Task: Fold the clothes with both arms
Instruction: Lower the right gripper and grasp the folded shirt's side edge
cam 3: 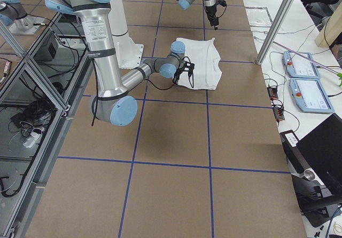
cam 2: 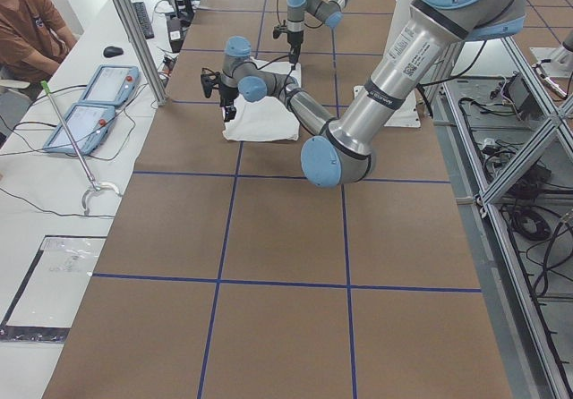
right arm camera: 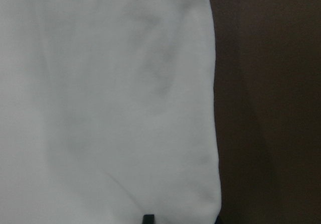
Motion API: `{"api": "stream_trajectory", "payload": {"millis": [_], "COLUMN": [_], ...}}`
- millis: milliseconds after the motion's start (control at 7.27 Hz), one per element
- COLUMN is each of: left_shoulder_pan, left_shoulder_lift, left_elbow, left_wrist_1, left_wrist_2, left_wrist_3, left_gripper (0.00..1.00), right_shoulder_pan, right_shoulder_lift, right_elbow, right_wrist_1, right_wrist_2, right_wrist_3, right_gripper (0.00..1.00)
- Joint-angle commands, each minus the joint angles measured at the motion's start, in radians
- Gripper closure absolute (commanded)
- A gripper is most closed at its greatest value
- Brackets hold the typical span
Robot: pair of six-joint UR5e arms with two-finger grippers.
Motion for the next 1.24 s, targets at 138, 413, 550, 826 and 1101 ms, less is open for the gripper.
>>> {"api": "stream_trajectory", "payload": {"millis": [138,413,550,826,1101], "left_shoulder_pan": [0.002,0.003,0.003,0.002,0.002], "left_shoulder_lift": [-0.004,-0.006,-0.003,-0.003,0.000], "left_elbow": [-0.002,-0.002,-0.002,-0.002,-0.002], "left_wrist_1": [-0.002,-0.002,-0.007,-0.007,-0.007], "left_wrist_2": [0.001,0.002,0.002,0.001,0.001], "left_wrist_3": [-0.005,-0.006,-0.006,-0.005,-0.005], "left_gripper": [0.25,0.25,0.25,0.25,0.25], "right_shoulder_pan": [0.077,0.064,0.043,0.023,-0.040], "right_shoulder_lift": [-0.038,-0.080,-0.064,-0.035,-0.006], "right_elbow": [0.092,0.134,0.122,0.122,0.074], "right_wrist_1": [-0.109,-0.109,-0.101,-0.100,-0.098], "right_wrist_2": [0.089,0.070,0.064,0.022,-0.075], "right_wrist_3": [0.005,0.025,0.025,0.017,0.013], "right_gripper": [1.00,1.00,0.11,0.00,0.01]}}
